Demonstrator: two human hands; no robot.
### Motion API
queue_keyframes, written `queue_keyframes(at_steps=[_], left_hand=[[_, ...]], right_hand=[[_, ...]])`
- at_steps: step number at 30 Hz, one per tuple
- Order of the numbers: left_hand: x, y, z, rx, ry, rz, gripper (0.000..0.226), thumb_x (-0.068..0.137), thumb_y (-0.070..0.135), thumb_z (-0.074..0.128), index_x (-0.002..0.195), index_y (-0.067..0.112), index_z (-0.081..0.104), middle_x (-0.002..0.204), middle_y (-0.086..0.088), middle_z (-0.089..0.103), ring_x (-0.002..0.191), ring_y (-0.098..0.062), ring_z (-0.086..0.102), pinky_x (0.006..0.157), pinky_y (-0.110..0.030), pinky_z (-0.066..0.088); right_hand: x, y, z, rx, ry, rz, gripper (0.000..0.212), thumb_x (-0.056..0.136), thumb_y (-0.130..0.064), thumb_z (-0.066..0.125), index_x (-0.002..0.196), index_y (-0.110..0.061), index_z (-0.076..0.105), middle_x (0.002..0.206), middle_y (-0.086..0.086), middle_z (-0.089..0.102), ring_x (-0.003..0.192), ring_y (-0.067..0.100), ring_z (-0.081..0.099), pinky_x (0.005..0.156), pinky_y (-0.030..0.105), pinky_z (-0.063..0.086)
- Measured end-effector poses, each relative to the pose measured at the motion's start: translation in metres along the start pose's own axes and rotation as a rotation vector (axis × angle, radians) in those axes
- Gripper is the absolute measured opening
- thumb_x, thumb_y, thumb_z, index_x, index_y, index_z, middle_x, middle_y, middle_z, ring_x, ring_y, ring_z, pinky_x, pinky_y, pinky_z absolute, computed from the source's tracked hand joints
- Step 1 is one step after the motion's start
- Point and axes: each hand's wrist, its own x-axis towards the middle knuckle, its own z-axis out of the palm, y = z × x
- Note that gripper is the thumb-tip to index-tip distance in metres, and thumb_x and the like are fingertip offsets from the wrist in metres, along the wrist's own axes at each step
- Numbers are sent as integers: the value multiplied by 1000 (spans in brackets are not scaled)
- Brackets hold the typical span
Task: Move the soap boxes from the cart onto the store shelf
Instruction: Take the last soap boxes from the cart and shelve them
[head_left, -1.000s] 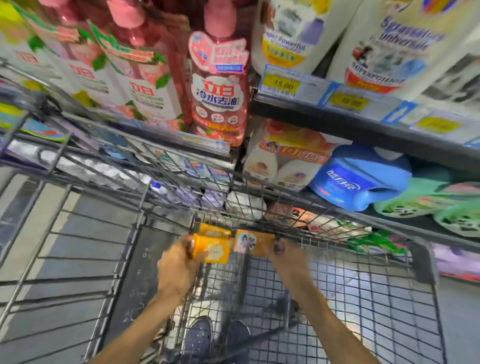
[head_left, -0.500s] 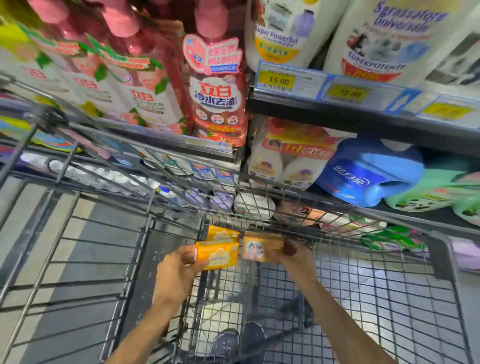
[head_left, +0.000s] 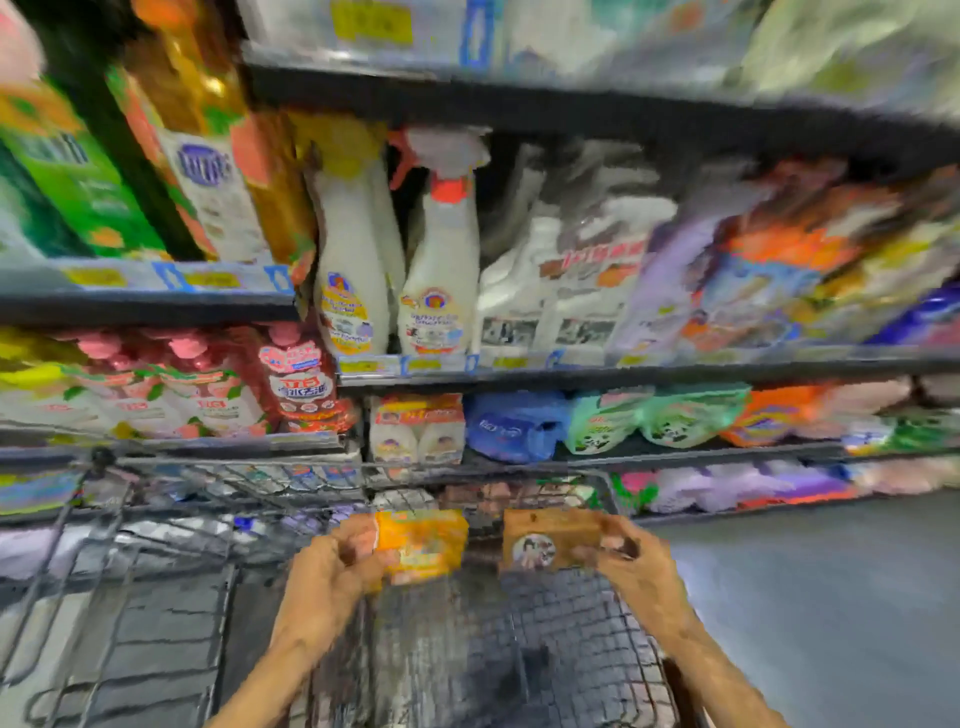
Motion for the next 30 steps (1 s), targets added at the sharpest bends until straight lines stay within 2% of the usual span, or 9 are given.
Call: queue_keyframes(at_steps=[2,4,8,11,13,16,22,25,30], left_hand=[[-10,49,16,-21,-53,44,44,74,1,81,115,8,68,104,-14,78,99,-25,73,83,-26,59],[-23,100,34,-2,-132,122,41,76,7,83,112,21,68,94,4,80,92,-13,75,86,-33,60],[-50,196,89,30,-241,305,39,72,10,89,105,14,68,91,6,80,91,-13,76,75,-16,57],[-69,253,136,50,-370,382,41,68,2,89,103,13,71,87,0,80,89,-13,76,72,-14,56],[-88,292,169,58,-422,446,52,55,31,97,100,23,72,86,5,80,77,1,73,72,-14,56],[-104,329,223,72,-489,493,75,37,61,93,101,27,72,90,4,80,83,-7,75,81,-24,59],[-147,387,357,128,-582,631,38,71,13,89,102,24,71,90,10,79,85,-8,75,82,-23,59],[-162,410,433,119,-656,647,50,62,29,89,108,19,72,94,0,80,92,-21,76,86,-35,60],[-189,438,560,135,-733,702,39,72,13,89,107,21,72,92,3,80,90,-18,75,86,-31,60]], right_hand=[[-28,-35,-37,31,82,-27,42,77,2,79,112,-17,66,93,-4,71,71,-11,65,63,5,49],[-56,-58,-77,82,171,-67,45,68,2,85,109,-5,69,85,7,73,66,-2,67,61,11,53],[-114,-90,-156,164,339,-123,59,48,-32,98,101,-19,75,94,10,77,92,25,70,90,47,58],[-156,-105,-215,179,486,-148,50,57,-20,94,102,-21,74,93,0,78,99,22,68,85,30,59],[-183,-112,-252,187,561,-168,54,58,-15,92,108,-15,72,97,3,78,100,24,69,81,23,58],[-218,-113,-309,208,644,-239,50,66,-2,86,113,-10,70,106,12,75,100,22,69,78,22,59],[-275,-99,-422,240,773,-266,41,73,10,78,110,-7,69,101,10,75,93,14,72,69,16,56],[-293,-81,-486,243,830,-265,44,74,11,77,114,-2,66,103,13,73,86,4,72,67,13,55],[-318,-55,-600,219,905,-268,46,72,3,82,115,-8,68,101,13,76,88,11,73,70,15,55]])
